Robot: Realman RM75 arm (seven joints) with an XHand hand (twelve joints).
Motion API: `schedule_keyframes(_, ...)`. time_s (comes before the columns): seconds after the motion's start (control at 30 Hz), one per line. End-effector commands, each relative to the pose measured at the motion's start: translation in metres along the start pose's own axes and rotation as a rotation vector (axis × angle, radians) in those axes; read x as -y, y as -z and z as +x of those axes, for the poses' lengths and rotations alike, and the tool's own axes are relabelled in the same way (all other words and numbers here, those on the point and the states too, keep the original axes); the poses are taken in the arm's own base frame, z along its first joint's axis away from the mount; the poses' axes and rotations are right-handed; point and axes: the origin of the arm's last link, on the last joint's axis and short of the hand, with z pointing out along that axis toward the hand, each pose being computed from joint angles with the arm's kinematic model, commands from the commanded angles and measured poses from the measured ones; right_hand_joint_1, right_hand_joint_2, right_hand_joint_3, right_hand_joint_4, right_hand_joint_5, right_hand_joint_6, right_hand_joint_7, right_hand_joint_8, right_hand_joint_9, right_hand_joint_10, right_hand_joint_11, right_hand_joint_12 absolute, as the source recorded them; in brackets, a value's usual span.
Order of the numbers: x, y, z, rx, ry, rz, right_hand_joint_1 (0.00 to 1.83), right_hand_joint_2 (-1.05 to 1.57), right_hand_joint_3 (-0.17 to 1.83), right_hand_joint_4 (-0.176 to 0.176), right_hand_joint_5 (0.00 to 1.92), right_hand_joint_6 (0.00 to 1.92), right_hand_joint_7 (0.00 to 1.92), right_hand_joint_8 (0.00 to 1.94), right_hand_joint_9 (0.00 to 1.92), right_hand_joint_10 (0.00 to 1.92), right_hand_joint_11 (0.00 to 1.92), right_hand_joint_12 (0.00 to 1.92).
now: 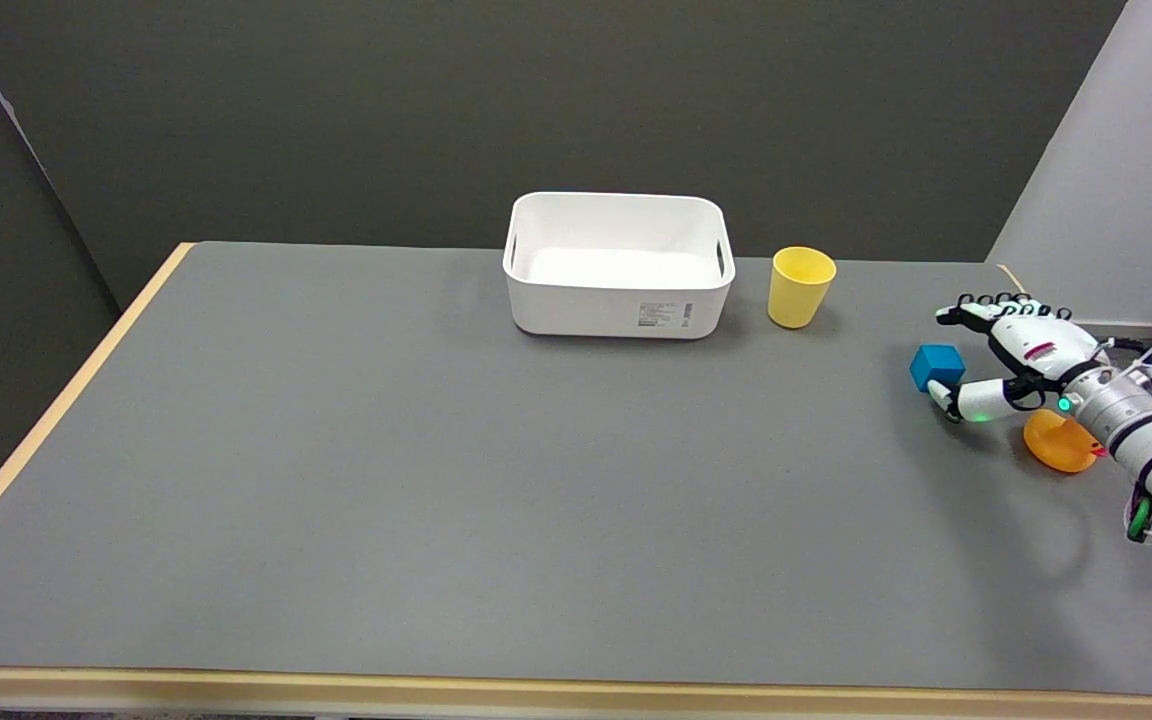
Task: Pick up the cube.
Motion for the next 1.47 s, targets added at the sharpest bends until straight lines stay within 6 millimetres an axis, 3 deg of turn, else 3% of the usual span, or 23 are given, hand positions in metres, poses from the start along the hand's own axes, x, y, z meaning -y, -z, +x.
schedule_keyframes(0.03,0.003,-0.008,-0.005,0.027,0.013,0.008,0.67,0.64,0.9,0.021,0.28,0.5,0.29,0.35,0.13,0.67,0.0,1.15)
schedule_keyframes(0.17,0.004,-0.006,-0.006,0.021,0.014,0.018,0.7,0.64,0.92,0.024,0.35,0.68,0.32,0.39,0.15,0.67,0.0,1.16)
schedule_keyframes(0.3,0.004,-0.005,-0.008,0.026,0.015,0.02,0.75,0.68,0.92,0.035,0.43,0.97,0.37,0.42,0.17,0.68,0.01,1.16)
schedule_keyframes(0.47,0.006,-0.003,-0.011,0.024,0.017,0.028,0.72,0.7,0.96,0.009,0.51,1.15,0.39,0.48,0.19,0.68,0.03,1.1)
schedule_keyframes(0.53,0.006,-0.002,-0.011,0.019,0.017,0.033,0.89,1.11,0.38,0.051,0.64,1.52,0.4,0.5,0.18,0.72,0.02,1.15)
schedule_keyframes(0.6,0.007,-0.002,-0.011,0.015,0.016,0.038,0.92,1.12,0.38,0.04,0.66,1.54,0.41,0.51,0.18,0.72,0.02,1.16)
schedule_keyframes(0.7,0.009,-0.002,-0.01,0.003,0.011,0.046,0.91,1.02,0.62,0.027,0.66,1.63,0.41,0.61,0.21,0.73,0.08,1.02)
schedule_keyframes(0.9,0.02,0.0,0.005,-0.116,-0.035,0.11,0.94,0.99,0.62,0.041,0.71,1.57,0.51,0.66,0.23,0.74,0.05,1.17)
schedule_keyframes(0.97,0.03,0.002,0.014,-0.191,-0.074,0.152,0.91,0.97,0.72,0.046,0.69,1.65,0.53,0.72,0.26,0.76,0.13,1.08)
schedule_keyframes(1.03,0.04,0.002,0.024,-0.25,-0.098,0.193,0.94,0.98,0.64,0.035,0.71,1.57,0.55,0.72,0.26,0.78,0.08,1.22)
schedule_keyframes(1.1,0.057,0.004,0.038,-0.327,-0.09,0.26,0.92,0.97,0.73,0.029,0.68,1.66,0.57,0.75,0.29,0.78,0.15,1.1)
schedule_keyframes(1.17,0.074,0.006,0.053,-0.405,-0.048,0.319,0.92,0.96,0.73,0.02,0.69,1.65,0.59,0.76,0.31,0.8,0.16,1.11)
schedule_keyframes(1.33,0.132,0.013,0.096,-0.601,0.016,0.479,0.94,0.96,0.73,0.003,0.69,1.64,0.64,0.81,0.36,0.86,0.19,1.17)
schedule_keyframes(1.47,0.168,0.017,0.115,-0.679,0.022,0.534,0.94,0.96,0.73,-0.01,0.7,1.64,0.68,0.86,0.41,0.91,0.21,1.2)
